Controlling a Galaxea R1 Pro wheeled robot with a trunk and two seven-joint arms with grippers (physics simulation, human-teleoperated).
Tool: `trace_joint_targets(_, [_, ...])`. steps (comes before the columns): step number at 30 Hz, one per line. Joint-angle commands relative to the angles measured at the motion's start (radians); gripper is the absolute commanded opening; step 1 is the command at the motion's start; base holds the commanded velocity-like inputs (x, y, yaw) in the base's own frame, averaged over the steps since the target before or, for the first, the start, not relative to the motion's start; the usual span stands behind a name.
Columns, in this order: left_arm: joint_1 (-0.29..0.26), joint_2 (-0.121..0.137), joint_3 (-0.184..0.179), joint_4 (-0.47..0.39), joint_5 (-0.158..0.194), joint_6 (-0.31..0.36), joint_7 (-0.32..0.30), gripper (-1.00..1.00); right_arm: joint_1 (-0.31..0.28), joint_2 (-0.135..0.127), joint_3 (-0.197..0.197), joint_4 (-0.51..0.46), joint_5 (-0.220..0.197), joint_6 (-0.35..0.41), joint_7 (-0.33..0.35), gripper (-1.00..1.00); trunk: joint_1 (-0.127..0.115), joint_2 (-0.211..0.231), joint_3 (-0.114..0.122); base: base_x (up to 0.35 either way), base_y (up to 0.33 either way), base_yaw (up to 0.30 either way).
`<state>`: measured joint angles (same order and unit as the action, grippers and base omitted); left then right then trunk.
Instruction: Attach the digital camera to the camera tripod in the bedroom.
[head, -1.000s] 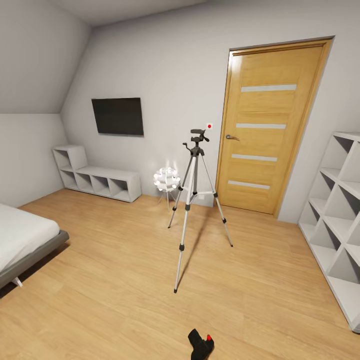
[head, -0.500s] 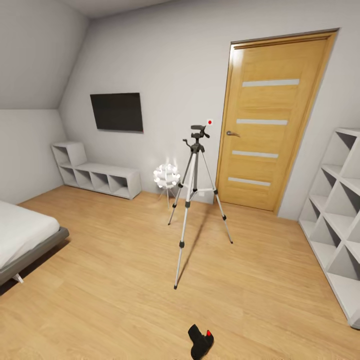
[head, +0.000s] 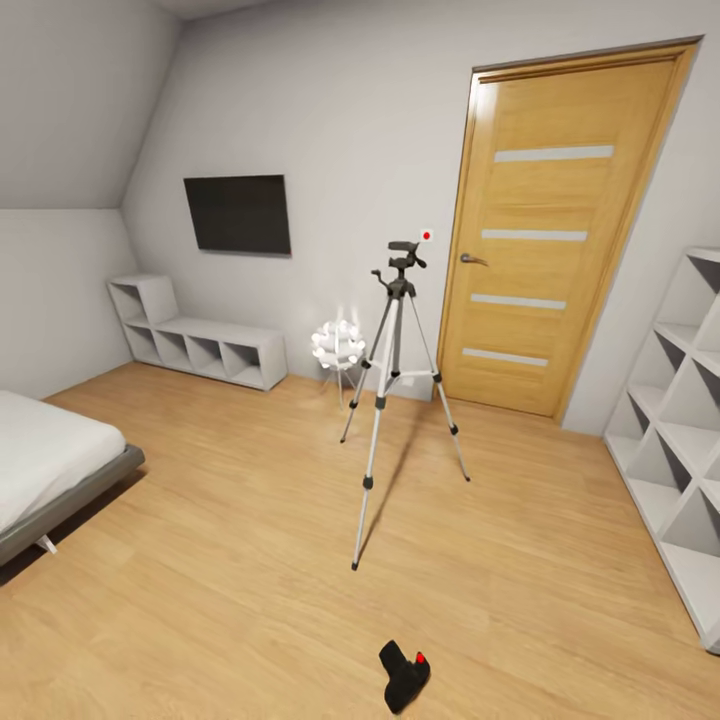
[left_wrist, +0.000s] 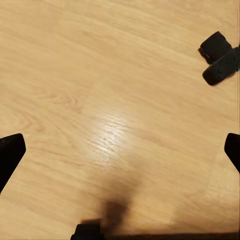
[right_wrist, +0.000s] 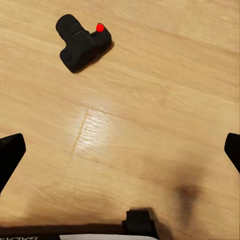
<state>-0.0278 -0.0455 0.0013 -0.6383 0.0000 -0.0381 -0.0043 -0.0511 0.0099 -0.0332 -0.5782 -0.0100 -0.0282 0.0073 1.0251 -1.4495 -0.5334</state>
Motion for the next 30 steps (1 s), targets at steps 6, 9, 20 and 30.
trace_joint_targets(6, [-0.049,0.000,-0.002,-0.009,-0.001,-0.009,-0.036,1.00,-0.001,-0.003,-0.004,-0.046,-0.001,-0.004,0.003,1.00,0.000,-0.001,-0.011,0.000,0.000,0.076])
trace_joint_targets(9, [-0.072,0.001,-0.003,-0.008,-0.003,-0.009,-0.082,1.00,-0.001,-0.006,-0.004,-0.054,-0.002,-0.004,0.005,1.00,0.000,-0.001,-0.016,0.000,0.000,0.074])
trace_joint_targets(20, [-0.155,-0.016,-0.007,-0.001,-0.008,-0.005,-0.280,1.00,-0.001,-0.011,-0.004,-0.056,-0.002,-0.004,0.008,1.00,0.000,-0.001,-0.034,0.000,0.000,0.030])
trace_joint_targets(30, [-0.168,-0.036,-0.041,0.002,-0.008,-0.009,-0.296,1.00,-0.001,-0.012,-0.005,-0.052,-0.001,-0.004,0.008,1.00,0.000,-0.001,-0.048,0.000,0.000,0.001])
